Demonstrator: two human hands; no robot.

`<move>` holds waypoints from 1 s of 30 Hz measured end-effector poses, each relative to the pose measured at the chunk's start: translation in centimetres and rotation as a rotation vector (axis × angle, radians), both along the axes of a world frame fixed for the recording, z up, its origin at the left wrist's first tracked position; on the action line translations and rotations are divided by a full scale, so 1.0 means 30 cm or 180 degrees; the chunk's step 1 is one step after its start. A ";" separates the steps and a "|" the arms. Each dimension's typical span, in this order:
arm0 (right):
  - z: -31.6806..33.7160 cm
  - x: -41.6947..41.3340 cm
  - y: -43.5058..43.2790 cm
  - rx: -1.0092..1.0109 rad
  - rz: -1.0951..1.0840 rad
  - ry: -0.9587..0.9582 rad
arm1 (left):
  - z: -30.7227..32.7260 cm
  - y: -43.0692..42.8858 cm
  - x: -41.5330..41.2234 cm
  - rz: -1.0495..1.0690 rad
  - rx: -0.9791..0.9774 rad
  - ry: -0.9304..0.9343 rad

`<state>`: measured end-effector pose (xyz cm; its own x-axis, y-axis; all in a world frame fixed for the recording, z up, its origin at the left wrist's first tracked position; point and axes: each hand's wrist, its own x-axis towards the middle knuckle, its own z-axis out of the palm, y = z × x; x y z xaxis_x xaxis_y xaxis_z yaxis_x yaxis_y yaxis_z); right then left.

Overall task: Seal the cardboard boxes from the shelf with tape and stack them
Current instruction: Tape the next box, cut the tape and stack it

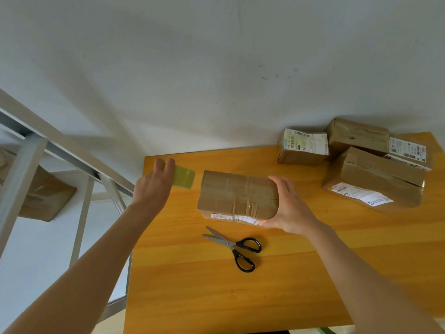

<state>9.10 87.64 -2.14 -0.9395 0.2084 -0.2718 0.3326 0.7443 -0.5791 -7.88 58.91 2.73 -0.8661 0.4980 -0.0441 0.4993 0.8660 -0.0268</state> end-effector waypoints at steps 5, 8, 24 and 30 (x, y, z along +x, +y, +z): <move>0.005 -0.007 -0.005 0.0007 0.0014 -0.0004 | -0.032 0.003 -0.015 0.0022 -0.0119 -0.0096; 0.009 -0.007 -0.004 0.0006 -0.0005 -0.0003 | -0.058 0.000 -0.017 0.0054 -0.0178 -0.0118; 0.034 -0.015 -0.010 0.0081 0.0073 -0.0226 | -0.155 0.015 -0.009 0.0173 -0.0296 -0.0466; 0.083 -0.078 -0.050 0.0583 0.0363 -0.0285 | -0.174 -0.005 -0.022 0.0201 -0.0122 -0.0558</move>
<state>6.75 86.15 0.35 -0.9337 0.1557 -0.3225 0.2842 0.8700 -0.4030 -8.53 58.75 -2.50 -0.8729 0.4379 -0.2150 0.4439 0.8958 0.0221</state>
